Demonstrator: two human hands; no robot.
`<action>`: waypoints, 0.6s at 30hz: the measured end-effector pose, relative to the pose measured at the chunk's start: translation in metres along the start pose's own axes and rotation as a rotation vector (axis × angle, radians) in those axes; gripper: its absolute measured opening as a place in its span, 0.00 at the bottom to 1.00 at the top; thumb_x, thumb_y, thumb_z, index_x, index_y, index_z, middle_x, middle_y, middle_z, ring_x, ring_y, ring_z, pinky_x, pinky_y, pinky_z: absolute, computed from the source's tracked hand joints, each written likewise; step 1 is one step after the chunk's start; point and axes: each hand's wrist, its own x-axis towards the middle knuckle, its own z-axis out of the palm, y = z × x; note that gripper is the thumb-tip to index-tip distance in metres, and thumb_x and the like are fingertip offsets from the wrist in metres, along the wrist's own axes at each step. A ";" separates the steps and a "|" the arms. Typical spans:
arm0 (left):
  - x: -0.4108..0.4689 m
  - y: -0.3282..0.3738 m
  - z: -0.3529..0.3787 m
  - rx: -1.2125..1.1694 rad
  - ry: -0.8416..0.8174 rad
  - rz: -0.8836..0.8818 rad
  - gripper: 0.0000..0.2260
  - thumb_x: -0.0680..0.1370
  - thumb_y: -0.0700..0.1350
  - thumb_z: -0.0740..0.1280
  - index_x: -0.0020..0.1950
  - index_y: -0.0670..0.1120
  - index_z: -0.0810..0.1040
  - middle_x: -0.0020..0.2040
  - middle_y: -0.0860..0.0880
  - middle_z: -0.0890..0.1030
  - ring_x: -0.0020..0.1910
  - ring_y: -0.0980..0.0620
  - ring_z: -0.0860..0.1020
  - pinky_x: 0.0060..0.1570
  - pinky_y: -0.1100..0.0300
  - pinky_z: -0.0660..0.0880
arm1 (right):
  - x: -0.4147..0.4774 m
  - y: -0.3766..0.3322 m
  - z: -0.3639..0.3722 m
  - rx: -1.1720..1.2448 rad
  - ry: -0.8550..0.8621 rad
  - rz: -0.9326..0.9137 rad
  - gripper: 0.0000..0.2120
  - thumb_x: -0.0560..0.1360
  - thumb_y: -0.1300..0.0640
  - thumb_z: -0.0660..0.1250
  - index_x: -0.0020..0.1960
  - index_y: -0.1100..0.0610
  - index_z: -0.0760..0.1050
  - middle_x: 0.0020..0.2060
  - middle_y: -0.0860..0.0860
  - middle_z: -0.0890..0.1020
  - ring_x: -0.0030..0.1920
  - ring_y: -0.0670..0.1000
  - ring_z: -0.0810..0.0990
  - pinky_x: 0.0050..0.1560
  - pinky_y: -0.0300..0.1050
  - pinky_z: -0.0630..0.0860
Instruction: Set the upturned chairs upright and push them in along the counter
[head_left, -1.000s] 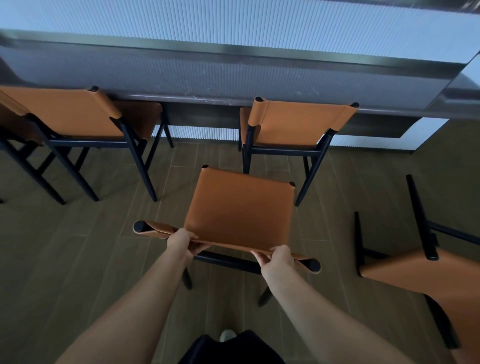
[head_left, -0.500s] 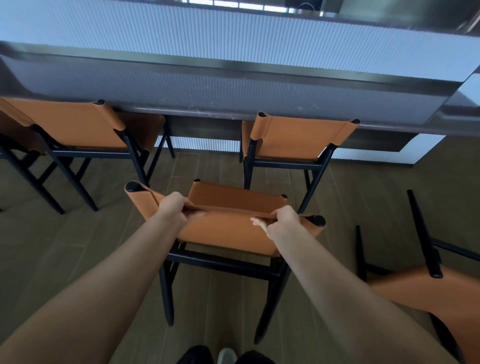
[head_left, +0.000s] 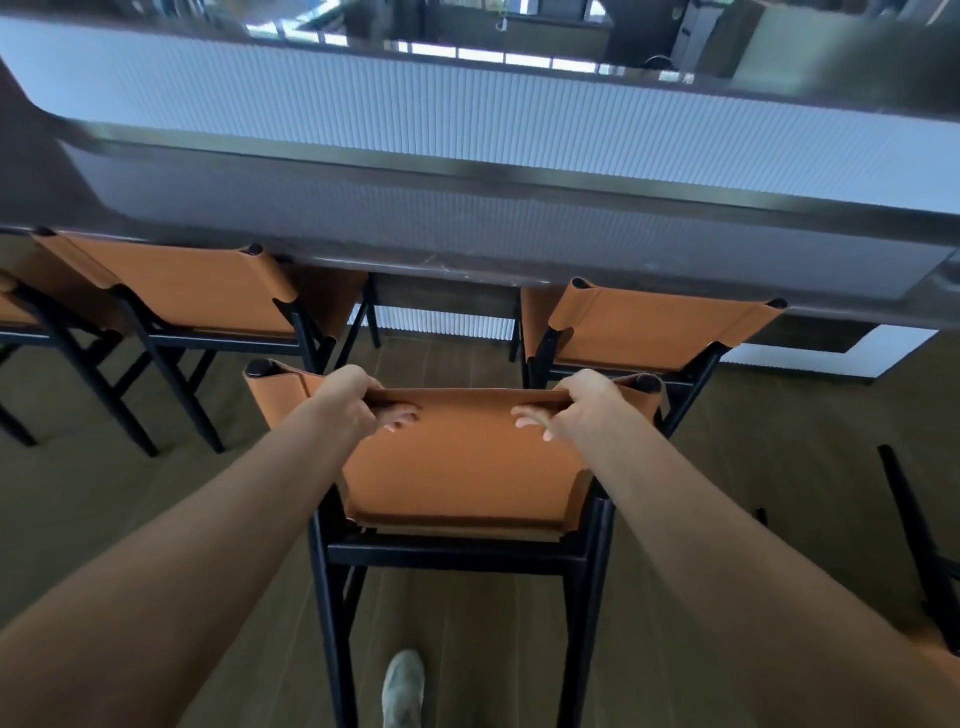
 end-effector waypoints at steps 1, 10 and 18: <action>0.003 0.009 0.000 0.005 -0.015 -0.007 0.16 0.82 0.33 0.54 0.69 0.30 0.62 0.72 0.27 0.61 0.64 0.31 0.73 0.62 0.51 0.75 | 0.002 -0.003 0.011 0.008 -0.008 0.007 0.27 0.81 0.68 0.56 0.78 0.61 0.52 0.76 0.69 0.50 0.74 0.73 0.56 0.65 0.66 0.70; 0.042 0.109 0.014 0.064 -0.108 0.032 0.17 0.82 0.33 0.53 0.69 0.26 0.60 0.71 0.24 0.59 0.64 0.31 0.73 0.63 0.53 0.74 | 0.032 -0.023 0.105 -0.052 -0.019 0.005 0.30 0.81 0.67 0.58 0.79 0.60 0.50 0.77 0.66 0.45 0.72 0.73 0.61 0.59 0.63 0.76; 0.077 0.171 0.029 0.134 -0.069 0.027 0.17 0.82 0.32 0.53 0.69 0.27 0.59 0.70 0.24 0.60 0.62 0.31 0.75 0.61 0.54 0.75 | 0.048 -0.031 0.153 -0.021 -0.051 0.043 0.30 0.81 0.68 0.58 0.79 0.61 0.49 0.77 0.67 0.44 0.71 0.74 0.61 0.60 0.62 0.76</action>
